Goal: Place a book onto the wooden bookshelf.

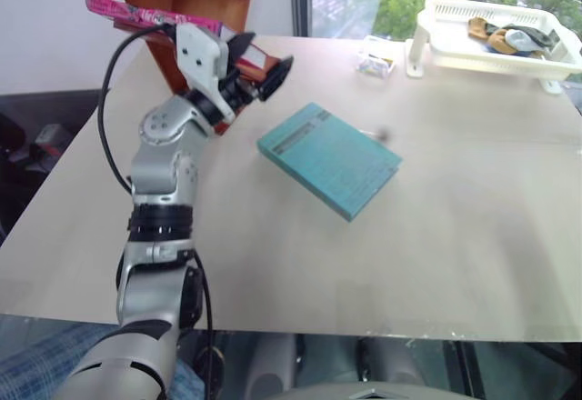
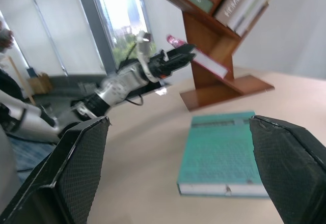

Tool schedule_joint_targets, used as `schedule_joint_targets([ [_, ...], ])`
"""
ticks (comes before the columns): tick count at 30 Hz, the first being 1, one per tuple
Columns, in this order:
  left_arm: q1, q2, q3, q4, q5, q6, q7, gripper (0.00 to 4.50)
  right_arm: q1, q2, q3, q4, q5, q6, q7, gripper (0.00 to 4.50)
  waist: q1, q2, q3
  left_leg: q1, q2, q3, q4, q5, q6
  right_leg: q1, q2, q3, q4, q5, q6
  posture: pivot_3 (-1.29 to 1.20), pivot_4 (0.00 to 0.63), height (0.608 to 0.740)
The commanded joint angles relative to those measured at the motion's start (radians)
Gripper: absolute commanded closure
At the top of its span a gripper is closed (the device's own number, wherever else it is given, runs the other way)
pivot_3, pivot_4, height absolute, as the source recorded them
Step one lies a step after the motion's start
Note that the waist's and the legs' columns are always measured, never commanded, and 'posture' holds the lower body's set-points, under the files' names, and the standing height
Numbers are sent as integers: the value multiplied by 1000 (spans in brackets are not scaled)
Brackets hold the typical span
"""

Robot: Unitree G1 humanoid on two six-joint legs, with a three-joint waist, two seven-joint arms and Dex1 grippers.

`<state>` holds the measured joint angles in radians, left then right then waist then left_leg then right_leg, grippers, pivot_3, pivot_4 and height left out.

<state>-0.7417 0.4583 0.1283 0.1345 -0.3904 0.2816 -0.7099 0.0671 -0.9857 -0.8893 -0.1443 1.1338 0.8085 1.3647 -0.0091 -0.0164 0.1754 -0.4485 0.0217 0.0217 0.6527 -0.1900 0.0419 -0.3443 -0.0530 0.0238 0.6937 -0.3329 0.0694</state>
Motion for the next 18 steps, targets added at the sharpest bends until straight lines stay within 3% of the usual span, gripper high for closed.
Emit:
schedule_joint_targets([
  [1,122,84,16,-137,-64,118,-74,167,54,12,-18,25,-67,-53,24,0,-3,0,0,0,0,0,0,0,0,0,0,0,0,0,0,0,150,740],
  [5,357,175,7,-199,-23,183,-79,167,155,52,71,132,-293,-260,52,0,-5,0,0,2,0,1,-2,0,0,0,0,2,-1,0,0,0,150,740],
  [9,524,202,8,-184,50,122,-55,167,170,71,129,269,-403,-377,60,0,-1,0,0,2,0,1,-2,0,0,0,-2,2,0,0,0,0,150,740],
  [18,706,208,57,-292,8,137,-67,167,198,62,217,462,-555,-551,89,0,0,5,-4,2,0,1,-5,0,0,0,-12,4,-3,-1,-2,0,150,740],
])
